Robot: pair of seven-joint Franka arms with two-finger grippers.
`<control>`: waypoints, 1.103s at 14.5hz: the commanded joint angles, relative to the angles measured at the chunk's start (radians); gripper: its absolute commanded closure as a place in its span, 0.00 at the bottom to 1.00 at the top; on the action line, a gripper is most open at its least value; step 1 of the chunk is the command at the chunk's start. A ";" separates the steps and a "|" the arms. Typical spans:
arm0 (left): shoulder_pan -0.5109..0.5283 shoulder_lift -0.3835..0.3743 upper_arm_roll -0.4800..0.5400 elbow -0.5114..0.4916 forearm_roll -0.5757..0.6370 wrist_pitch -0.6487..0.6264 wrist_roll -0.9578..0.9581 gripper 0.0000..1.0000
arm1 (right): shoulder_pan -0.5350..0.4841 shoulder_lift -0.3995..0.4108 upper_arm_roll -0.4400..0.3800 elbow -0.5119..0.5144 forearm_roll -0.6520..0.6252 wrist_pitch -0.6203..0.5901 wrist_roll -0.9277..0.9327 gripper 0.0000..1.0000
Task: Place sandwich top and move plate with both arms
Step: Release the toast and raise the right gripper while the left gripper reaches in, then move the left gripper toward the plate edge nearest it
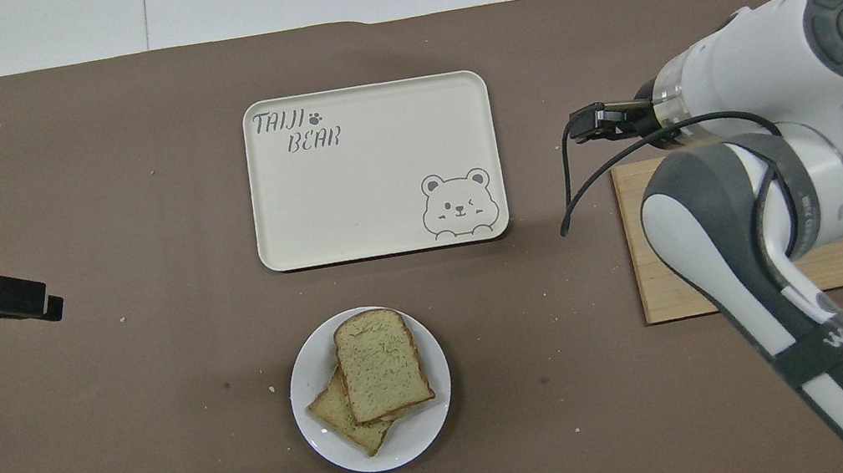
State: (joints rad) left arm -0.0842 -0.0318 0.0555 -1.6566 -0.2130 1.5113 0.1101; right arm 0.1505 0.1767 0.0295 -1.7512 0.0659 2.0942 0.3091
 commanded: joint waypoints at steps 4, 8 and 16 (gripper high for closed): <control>0.055 -0.132 0.000 -0.379 -0.211 0.234 0.072 0.00 | -0.084 -0.121 0.012 0.027 -0.020 -0.150 -0.024 0.00; 0.072 -0.109 0.000 -0.505 -0.435 0.297 0.204 0.00 | -0.137 -0.196 0.007 0.028 -0.020 -0.243 -0.077 0.00; 0.020 -0.034 -0.002 -0.684 -0.615 0.464 0.461 0.16 | -0.146 -0.279 -0.072 0.088 -0.064 -0.408 -0.150 0.00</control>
State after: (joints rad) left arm -0.0244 -0.0457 0.0535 -2.2700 -0.7761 1.8849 0.5357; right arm 0.0154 -0.0773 -0.0381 -1.6978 0.0325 1.7494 0.1806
